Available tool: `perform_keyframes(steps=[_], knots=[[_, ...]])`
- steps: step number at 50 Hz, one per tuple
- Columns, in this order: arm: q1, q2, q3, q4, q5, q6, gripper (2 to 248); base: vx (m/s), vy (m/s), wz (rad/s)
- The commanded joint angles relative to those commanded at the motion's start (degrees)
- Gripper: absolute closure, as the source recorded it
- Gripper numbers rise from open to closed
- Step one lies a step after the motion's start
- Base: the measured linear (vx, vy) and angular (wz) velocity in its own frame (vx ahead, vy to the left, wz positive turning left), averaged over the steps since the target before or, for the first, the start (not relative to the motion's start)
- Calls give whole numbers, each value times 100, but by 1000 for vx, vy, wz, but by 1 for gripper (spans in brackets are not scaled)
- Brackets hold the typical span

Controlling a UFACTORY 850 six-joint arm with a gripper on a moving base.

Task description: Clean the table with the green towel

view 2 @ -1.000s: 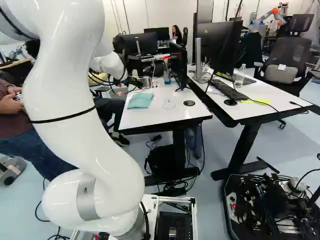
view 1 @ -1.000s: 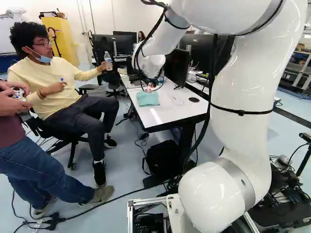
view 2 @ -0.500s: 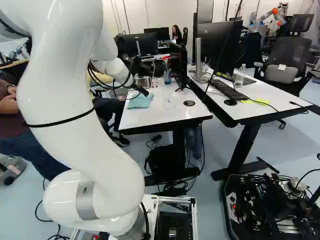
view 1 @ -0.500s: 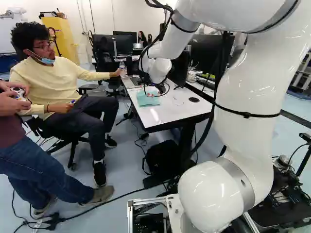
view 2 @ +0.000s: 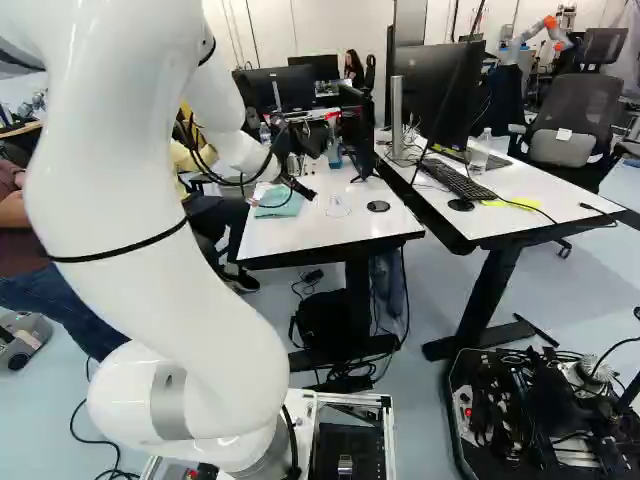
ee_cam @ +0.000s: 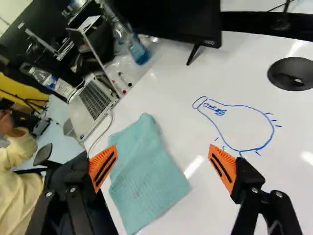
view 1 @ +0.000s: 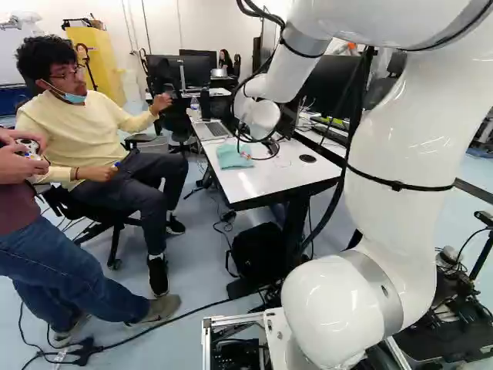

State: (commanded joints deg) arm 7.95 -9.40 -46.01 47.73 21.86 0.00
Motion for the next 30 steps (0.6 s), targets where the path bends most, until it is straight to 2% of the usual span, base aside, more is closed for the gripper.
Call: perform_keyframes(steps=[30], knots=[[-357,262,676,1566,1306,0,3,0,0,0]])
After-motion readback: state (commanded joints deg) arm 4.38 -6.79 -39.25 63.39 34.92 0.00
